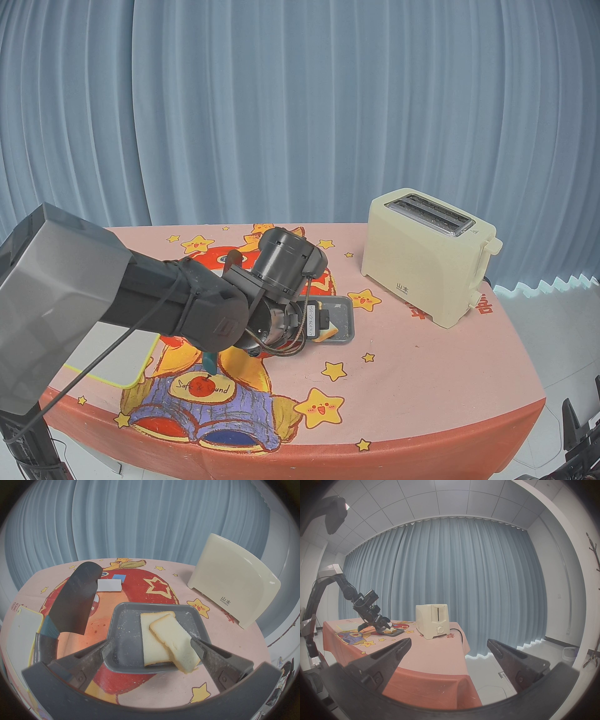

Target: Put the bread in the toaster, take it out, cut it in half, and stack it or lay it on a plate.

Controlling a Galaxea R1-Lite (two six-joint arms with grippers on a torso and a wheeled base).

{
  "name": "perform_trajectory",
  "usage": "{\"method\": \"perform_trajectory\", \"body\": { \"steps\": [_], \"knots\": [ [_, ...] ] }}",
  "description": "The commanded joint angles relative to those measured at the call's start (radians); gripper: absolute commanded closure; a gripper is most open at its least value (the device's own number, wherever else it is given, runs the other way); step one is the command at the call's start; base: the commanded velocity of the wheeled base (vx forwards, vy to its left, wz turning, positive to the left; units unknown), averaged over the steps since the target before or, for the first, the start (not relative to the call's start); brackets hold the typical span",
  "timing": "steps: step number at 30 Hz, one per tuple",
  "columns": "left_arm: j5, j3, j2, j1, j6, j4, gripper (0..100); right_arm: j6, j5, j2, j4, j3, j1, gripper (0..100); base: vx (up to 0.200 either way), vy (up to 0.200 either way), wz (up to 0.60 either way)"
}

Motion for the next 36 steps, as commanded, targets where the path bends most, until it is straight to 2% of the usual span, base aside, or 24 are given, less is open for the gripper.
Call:
{"method": "perform_trajectory", "body": {
  "steps": [1, 23, 26, 33, 36],
  "knots": [
    [0.001, 0.011, -0.003, -0.002, 0.0, 0.002, 0, 0.0, 0.0, -0.016, 0.0, 0.018, 0.0, 0, 0.0, 0.0, 0.0],
    [0.005, -0.004, -0.012, 0.027, 0.006, 0.002, 0, 0.0, 0.0, -0.016, 0.0, 0.018, 0.0, 0, 0.0, 0.0, 0.0],
    [0.002, 0.017, -0.015, 0.017, 0.005, 0.005, 0, 0.0, 0.0, -0.016, 0.0, 0.018, 0.0, 0, 0.0, 0.0, 0.0],
    [0.002, 0.079, -0.056, -0.063, 0.002, 0.042, 0, 0.001, 0.0, -0.016, 0.0, 0.018, 0.0, 0, 0.0, 0.0, 0.0],
    [0.002, 0.082, -0.061, -0.068, 0.005, 0.051, 0, 0.0, 0.0, -0.016, 0.0, 0.018, 0.0, 0, 0.0, 0.0, 0.0]
  ]
}}
